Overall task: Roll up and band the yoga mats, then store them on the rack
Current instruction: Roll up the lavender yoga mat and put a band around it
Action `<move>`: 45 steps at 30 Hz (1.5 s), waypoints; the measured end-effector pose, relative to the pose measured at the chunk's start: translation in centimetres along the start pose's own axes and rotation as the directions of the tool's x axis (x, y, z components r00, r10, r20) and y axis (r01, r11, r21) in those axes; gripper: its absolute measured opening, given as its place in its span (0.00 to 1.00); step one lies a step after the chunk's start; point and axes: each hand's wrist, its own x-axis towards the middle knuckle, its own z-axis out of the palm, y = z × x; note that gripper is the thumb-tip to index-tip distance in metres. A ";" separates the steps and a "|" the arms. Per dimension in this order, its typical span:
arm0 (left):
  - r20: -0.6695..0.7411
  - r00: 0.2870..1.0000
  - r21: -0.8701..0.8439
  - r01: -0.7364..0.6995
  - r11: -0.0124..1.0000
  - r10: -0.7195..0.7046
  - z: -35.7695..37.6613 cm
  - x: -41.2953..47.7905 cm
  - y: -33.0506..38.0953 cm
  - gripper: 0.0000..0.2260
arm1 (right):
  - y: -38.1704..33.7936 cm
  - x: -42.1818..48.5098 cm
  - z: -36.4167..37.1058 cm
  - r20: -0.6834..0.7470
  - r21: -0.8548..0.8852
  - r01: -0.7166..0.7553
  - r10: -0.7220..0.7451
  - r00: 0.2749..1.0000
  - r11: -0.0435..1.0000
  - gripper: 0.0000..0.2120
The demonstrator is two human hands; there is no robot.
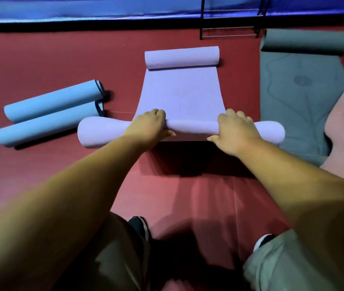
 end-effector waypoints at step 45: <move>0.397 0.918 -0.061 0.032 0.998 -0.005 1.5 1.2 -5.0 0.15 | 1.8 4.9 2.8 0.306 0.283 0.181 -0.267 0.914 0.942 0.29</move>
